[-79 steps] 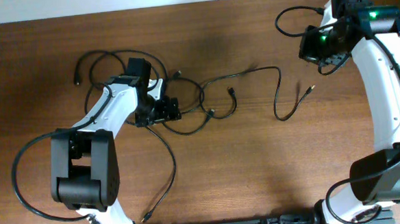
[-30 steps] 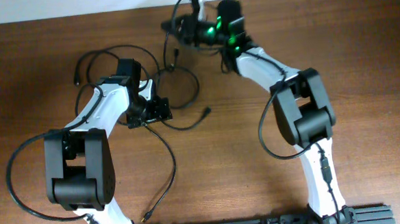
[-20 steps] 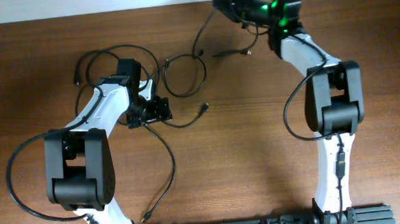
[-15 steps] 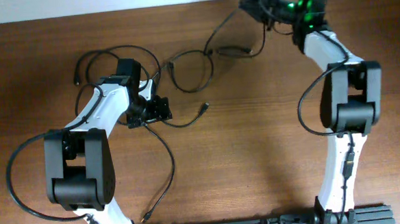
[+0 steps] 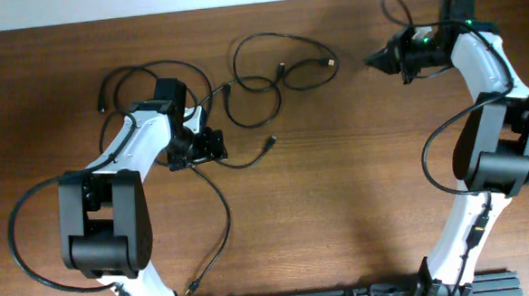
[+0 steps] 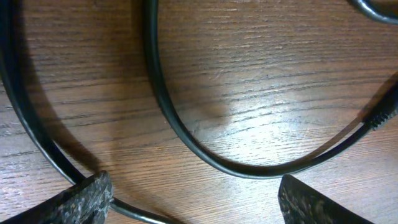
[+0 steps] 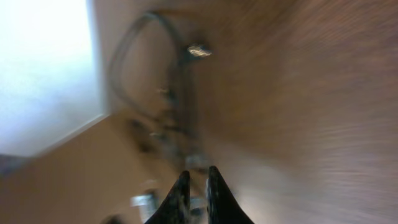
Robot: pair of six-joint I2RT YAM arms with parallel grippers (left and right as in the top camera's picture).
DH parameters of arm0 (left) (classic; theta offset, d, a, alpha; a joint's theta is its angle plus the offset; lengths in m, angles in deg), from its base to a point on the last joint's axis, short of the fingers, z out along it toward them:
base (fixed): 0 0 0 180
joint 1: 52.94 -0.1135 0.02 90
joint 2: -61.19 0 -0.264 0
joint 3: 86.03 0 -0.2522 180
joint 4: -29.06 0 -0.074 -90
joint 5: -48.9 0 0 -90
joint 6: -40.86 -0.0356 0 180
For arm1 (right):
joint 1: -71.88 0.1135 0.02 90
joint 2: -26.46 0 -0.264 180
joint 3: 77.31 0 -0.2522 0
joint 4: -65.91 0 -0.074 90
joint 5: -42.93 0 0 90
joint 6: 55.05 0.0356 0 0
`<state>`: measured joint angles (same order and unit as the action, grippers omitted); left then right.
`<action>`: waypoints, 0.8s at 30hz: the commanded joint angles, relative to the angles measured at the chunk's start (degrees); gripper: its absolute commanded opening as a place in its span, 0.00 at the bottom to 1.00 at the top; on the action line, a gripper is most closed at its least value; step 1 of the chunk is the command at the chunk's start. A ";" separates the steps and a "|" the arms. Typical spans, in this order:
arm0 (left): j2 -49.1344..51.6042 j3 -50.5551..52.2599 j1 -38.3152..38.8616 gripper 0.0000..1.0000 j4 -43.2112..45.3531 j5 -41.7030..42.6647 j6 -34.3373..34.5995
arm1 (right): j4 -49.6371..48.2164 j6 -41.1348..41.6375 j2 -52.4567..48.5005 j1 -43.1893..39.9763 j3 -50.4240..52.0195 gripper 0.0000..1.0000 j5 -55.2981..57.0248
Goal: Untangle cables
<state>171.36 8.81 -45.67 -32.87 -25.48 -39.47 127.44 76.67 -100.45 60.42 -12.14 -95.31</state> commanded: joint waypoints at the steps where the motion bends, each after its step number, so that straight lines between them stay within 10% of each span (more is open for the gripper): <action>1: 0.50 0.17 -0.04 0.86 0.09 -0.39 0.13 | 2.60 -20.68 0.87 3.13 -0.15 0.18 11.67; 14: 0.50 0.17 -0.04 0.86 -0.07 -0.39 0.11 | 12.87 -41.68 0.28 29.42 -14.78 0.42 29.59; 24: 0.50 0.17 -0.04 0.88 0.17 -0.42 0.11 | 8.11 -18.18 -2.05 35.15 -3.10 0.44 36.89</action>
<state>171.36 8.81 -45.67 -32.82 -25.50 -39.45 137.71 50.85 -101.85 95.54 -17.50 -59.91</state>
